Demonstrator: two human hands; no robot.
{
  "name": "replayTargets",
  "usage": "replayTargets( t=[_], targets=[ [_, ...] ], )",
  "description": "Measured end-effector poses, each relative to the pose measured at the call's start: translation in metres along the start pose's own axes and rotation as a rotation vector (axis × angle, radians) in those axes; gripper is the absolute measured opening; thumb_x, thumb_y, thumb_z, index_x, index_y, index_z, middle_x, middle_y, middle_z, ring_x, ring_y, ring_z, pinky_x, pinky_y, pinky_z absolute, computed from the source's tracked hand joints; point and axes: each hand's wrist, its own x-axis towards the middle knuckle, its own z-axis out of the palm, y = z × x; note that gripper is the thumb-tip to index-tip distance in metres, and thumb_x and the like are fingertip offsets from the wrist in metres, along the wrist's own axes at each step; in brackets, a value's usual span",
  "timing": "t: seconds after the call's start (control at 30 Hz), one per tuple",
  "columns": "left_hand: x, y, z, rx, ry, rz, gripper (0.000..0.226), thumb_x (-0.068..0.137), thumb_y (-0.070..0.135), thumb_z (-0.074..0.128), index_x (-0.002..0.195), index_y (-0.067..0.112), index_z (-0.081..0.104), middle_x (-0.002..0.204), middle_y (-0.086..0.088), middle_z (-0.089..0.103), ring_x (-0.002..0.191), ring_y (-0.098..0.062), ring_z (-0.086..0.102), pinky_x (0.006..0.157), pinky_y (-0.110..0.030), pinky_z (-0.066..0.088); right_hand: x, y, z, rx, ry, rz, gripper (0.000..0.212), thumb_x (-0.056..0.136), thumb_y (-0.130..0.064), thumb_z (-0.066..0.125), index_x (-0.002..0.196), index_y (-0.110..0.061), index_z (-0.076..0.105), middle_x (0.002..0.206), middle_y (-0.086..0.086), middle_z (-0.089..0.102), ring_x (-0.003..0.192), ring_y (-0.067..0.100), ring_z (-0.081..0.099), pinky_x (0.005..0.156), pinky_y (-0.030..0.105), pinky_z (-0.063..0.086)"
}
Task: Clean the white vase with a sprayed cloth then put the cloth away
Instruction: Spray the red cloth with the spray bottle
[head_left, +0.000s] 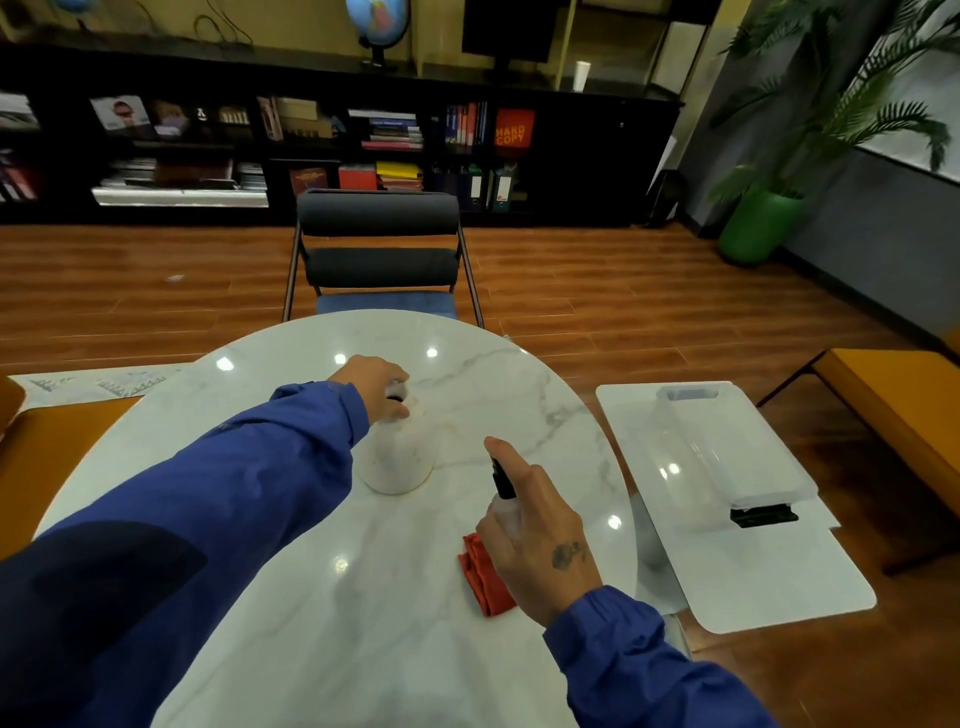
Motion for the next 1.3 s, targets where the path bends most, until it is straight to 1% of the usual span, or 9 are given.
replayTargets(
  t=[0.2, 0.33, 0.43, 0.67, 0.73, 0.8, 0.9, 1.07, 1.3],
  targets=[
    [0.003, 0.005, 0.002, -0.013, 0.055, -0.131, 0.071, 0.077, 0.058, 0.062, 0.131, 0.012, 0.050, 0.130, -0.010, 0.056, 0.118, -0.028, 0.051, 0.102, -0.036, 0.040, 0.001, 0.003, 0.001, -0.022, -0.015, 0.001, 0.074, 0.091, -0.023, 0.054, 0.124, -0.067, 0.004, 0.110, -0.002, 0.052, 0.085, 0.025, 0.062, 0.078, 0.036, 0.058],
    [-0.002, 0.000, 0.000, -0.028, 0.050, -0.018, 0.063, 0.082, 0.043, 0.066, 0.136, 0.016, 0.048, 0.136, -0.008, 0.052, 0.121, -0.028, 0.050, 0.104, -0.034, 0.039, 0.001, 0.004, -0.001, -0.008, -0.013, -0.017, 0.072, 0.090, -0.021, 0.056, 0.122, -0.064, 0.009, 0.110, -0.001, 0.052, 0.085, 0.024, 0.061, 0.079, 0.036, 0.056],
    [-0.004, -0.004, -0.002, -0.051, 0.051, -0.011, 0.058, 0.083, 0.036, 0.068, 0.135, 0.017, 0.050, 0.136, -0.007, 0.053, 0.121, -0.028, 0.051, 0.104, -0.033, 0.038, 0.001, 0.004, 0.001, 0.000, -0.027, -0.011, 0.064, 0.089, -0.020, 0.056, 0.119, -0.060, 0.016, 0.109, -0.001, 0.053, 0.087, 0.022, 0.061, 0.078, 0.034, 0.057],
    [-0.003, 0.002, 0.002, -0.083, 0.069, -0.092, 0.066, 0.074, 0.050, 0.071, 0.127, 0.014, 0.053, 0.126, -0.009, 0.058, 0.114, -0.028, 0.054, 0.100, -0.035, 0.042, 0.001, 0.009, 0.004, 0.028, -0.023, -0.007, 0.070, 0.090, -0.020, 0.056, 0.127, -0.064, 0.014, 0.114, -0.003, 0.052, 0.090, 0.022, 0.061, 0.080, 0.029, 0.055],
    [-0.004, 0.005, 0.002, -0.062, 0.065, -0.093, 0.069, 0.075, 0.052, 0.069, 0.130, 0.015, 0.051, 0.129, -0.009, 0.057, 0.116, -0.028, 0.053, 0.101, -0.036, 0.042, 0.003, 0.009, 0.005, 0.004, -0.063, 0.004, 0.072, 0.092, -0.022, 0.054, 0.127, -0.065, 0.008, 0.111, -0.002, 0.051, 0.086, 0.023, 0.061, 0.079, 0.032, 0.056],
    [-0.006, 0.005, 0.002, -0.036, 0.060, -0.039, 0.066, 0.079, 0.048, 0.067, 0.134, 0.016, 0.049, 0.133, -0.009, 0.054, 0.119, -0.029, 0.052, 0.102, -0.036, 0.040, 0.006, 0.010, 0.011, -0.122, -0.134, -0.014, 0.070, 0.094, -0.024, 0.049, 0.132, -0.060, 0.002, 0.108, -0.002, 0.047, 0.077, 0.024, 0.059, 0.074, 0.034, 0.056],
    [-0.011, 0.001, 0.001, 0.018, 0.054, 0.032, 0.057, 0.086, 0.033, 0.064, 0.138, 0.017, 0.046, 0.139, -0.009, 0.050, 0.124, -0.029, 0.049, 0.106, -0.033, 0.037, 0.012, 0.010, 0.025, -0.319, -0.207, -0.100, 0.063, 0.096, -0.024, 0.044, 0.143, -0.045, 0.007, 0.113, 0.000, 0.044, 0.068, 0.020, 0.052, 0.064, 0.031, 0.052],
    [-0.014, 0.002, -0.001, 0.019, 0.032, 0.001, 0.055, 0.087, 0.031, 0.063, 0.137, 0.015, 0.046, 0.138, -0.009, 0.051, 0.124, -0.029, 0.049, 0.106, -0.033, 0.036, 0.018, 0.004, 0.040, -0.296, -0.194, -0.133, 0.071, 0.091, -0.017, 0.052, 0.140, -0.045, 0.008, 0.095, 0.005, 0.045, 0.050, 0.016, 0.036, 0.048, 0.030, 0.046],
    [-0.017, 0.009, 0.001, -0.035, 0.050, -0.110, 0.060, 0.082, 0.046, 0.065, 0.127, 0.009, 0.051, 0.123, -0.013, 0.058, 0.112, -0.030, 0.054, 0.097, -0.034, 0.042, 0.026, 0.004, 0.043, -0.351, -0.217, -0.102, 0.063, 0.094, -0.021, 0.047, 0.138, -0.044, 0.008, 0.099, 0.001, 0.040, 0.052, 0.016, 0.038, 0.054, 0.029, 0.044]
  ],
)
